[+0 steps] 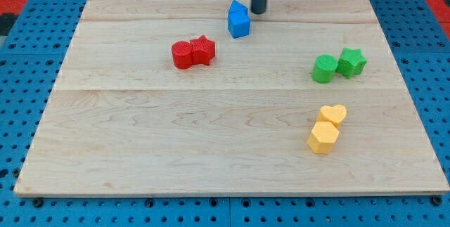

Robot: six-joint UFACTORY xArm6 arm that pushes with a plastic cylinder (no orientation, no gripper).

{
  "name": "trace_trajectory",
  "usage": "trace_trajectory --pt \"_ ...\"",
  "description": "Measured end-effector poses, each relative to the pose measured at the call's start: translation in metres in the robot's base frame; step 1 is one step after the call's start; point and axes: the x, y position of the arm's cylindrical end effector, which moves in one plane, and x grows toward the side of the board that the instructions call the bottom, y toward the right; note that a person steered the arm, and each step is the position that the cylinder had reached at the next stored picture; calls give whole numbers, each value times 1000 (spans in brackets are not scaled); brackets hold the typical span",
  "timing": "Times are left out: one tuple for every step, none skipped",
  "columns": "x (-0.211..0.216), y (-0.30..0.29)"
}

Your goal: Push the blue triangle to the top left

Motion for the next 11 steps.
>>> trace_trajectory --pt "1 -93" --pt "-4 -39" --pt "18 -47" --pt "22 -115" --pt "24 -118" --pt "32 -126" --pt "45 -166" --pt "62 -172" --pt "85 -173" --pt "71 -213" --pt "29 -264"
